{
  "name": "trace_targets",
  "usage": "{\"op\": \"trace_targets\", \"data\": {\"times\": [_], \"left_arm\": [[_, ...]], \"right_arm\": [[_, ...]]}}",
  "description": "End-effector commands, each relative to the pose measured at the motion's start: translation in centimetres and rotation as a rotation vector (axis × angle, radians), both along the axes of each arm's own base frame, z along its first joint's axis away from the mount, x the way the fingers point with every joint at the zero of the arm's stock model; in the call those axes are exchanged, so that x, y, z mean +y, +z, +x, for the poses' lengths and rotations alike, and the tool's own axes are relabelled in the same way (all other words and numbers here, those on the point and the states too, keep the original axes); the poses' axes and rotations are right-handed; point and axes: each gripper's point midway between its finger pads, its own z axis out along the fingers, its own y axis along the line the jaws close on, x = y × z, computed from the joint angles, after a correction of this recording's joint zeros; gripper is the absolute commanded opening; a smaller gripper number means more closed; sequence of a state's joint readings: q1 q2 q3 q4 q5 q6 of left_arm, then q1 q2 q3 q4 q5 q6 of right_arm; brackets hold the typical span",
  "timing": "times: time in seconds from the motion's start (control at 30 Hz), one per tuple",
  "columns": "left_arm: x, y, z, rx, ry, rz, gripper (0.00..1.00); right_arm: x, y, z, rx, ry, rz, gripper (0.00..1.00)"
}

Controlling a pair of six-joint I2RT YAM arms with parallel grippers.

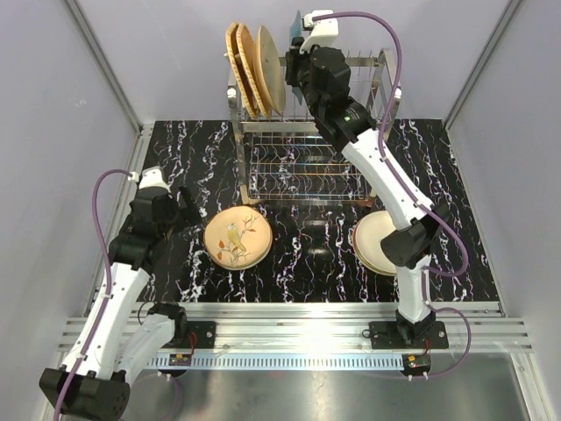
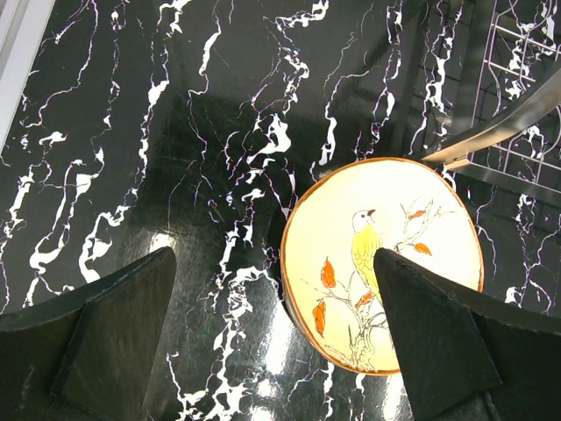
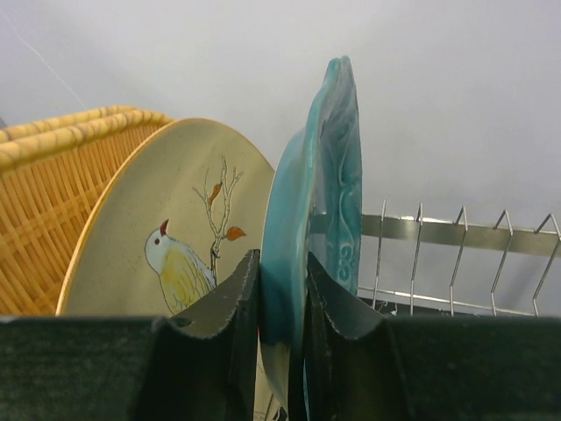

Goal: Load the plates into the dish rack
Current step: Insert the plate into the dish rack

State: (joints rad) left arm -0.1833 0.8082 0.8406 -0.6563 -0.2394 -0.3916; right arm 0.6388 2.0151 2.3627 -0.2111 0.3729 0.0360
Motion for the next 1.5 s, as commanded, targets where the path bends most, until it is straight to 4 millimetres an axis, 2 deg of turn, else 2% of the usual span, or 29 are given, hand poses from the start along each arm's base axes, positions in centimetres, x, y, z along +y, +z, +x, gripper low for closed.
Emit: {"op": "trace_targets", "data": {"times": [0.0, 0.33, 0.6, 0.83, 0.87, 0.97, 1.17, 1.33, 1.47], "left_arm": [[-0.3, 1.2, 0.8, -0.049, -0.014, -0.01, 0.99], [-0.5, 1.2, 0.9, -0.047, -0.024, -0.017, 0.99], [-0.5, 1.2, 0.9, -0.047, -0.026, -0.018, 0.99], [-0.6, 1.0, 0.9, -0.041, -0.027, -0.017, 0.99], [-0.6, 1.1, 0.9, -0.042, -0.027, -0.02, 0.99], [-0.7, 1.0, 1.0, -0.042, -0.031, -0.022, 0.99], [-0.7, 0.9, 1.0, -0.037, -0.033, -0.021, 0.99], [-0.7, 0.9, 0.9, -0.037, -0.034, -0.022, 0.99], [-0.8, 0.9, 1.0, -0.035, -0.036, -0.023, 0.99]], "right_arm": [[-1.0, 10.4, -2.8, -0.258, 0.042, 0.19, 0.0], [-1.5, 12.0, -4.0, -0.281, 0.061, 0.222, 0.0], [-1.8, 12.2, -4.9, -0.273, 0.077, 0.247, 0.0], [-1.7, 13.3, -6.7, -0.284, 0.095, 0.255, 0.0], [-2.0, 14.3, -7.3, -0.315, 0.095, 0.271, 0.0], [-2.4, 15.2, -7.9, -0.335, 0.094, 0.285, 0.0], [-2.2, 15.5, -7.6, -0.343, 0.092, 0.288, 0.0], [-1.8, 14.8, -6.6, -0.335, 0.077, 0.282, 0.0], [-1.7, 13.5, -5.5, -0.309, 0.039, 0.272, 0.0]]}}
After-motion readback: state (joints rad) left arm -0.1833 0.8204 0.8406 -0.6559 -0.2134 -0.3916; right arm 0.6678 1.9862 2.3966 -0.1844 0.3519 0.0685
